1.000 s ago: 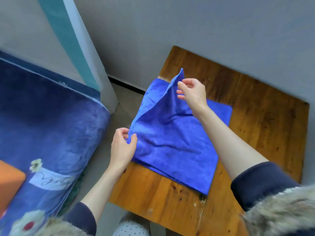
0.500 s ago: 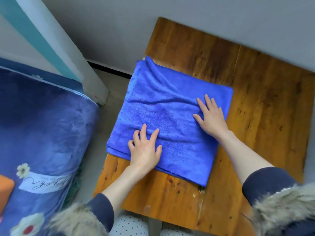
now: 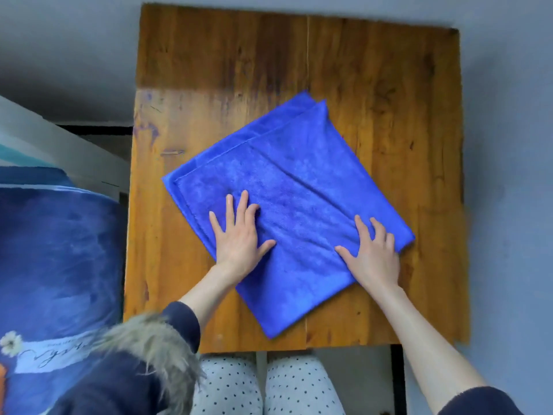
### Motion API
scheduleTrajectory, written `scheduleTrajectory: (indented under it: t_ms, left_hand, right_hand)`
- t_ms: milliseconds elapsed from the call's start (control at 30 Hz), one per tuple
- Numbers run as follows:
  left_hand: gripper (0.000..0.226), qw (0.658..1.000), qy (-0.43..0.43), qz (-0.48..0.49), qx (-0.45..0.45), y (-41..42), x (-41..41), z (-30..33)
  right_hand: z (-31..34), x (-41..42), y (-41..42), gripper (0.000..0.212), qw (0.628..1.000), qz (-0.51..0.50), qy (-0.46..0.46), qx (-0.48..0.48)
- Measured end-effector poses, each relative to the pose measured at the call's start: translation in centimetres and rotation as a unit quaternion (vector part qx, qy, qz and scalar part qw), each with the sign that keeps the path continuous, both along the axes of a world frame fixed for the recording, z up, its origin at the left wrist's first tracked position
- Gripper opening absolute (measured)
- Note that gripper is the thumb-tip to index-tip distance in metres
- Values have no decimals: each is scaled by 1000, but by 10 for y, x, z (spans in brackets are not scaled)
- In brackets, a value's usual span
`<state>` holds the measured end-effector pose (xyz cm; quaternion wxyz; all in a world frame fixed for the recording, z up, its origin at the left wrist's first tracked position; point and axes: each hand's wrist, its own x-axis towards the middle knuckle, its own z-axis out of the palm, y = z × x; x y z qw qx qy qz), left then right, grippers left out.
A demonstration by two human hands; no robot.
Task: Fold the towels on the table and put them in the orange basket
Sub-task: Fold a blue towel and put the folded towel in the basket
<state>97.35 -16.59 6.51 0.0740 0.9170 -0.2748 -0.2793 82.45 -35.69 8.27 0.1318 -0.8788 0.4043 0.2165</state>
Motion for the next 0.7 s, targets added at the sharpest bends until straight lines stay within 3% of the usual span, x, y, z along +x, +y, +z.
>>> scheduleTrajectory:
  t_ms: [167,367,433,567,700]
  left_hand:
    - [94,992,4,-119,35,-12,-15,4]
    - [95,974,-17,-225,35,1,-19,3]
    - [81,976,-31,-215,4,4,-14,3]
    - [38,985,-85,-102,-112,-4,10,8]
    - [36,980,-157,-30,-118,-16,50,7]
  right_hand:
    - [6,-52,8,73,997,-65,18,25]
    - [10,-67,3,48,986,-129,30,101]
    - [9,-57,-7,42,987,-127,6,95]
    - [9,-14,-38,27,982,-127,-128,59]
    - [6,45,-79,29,959,-112,-252,62]
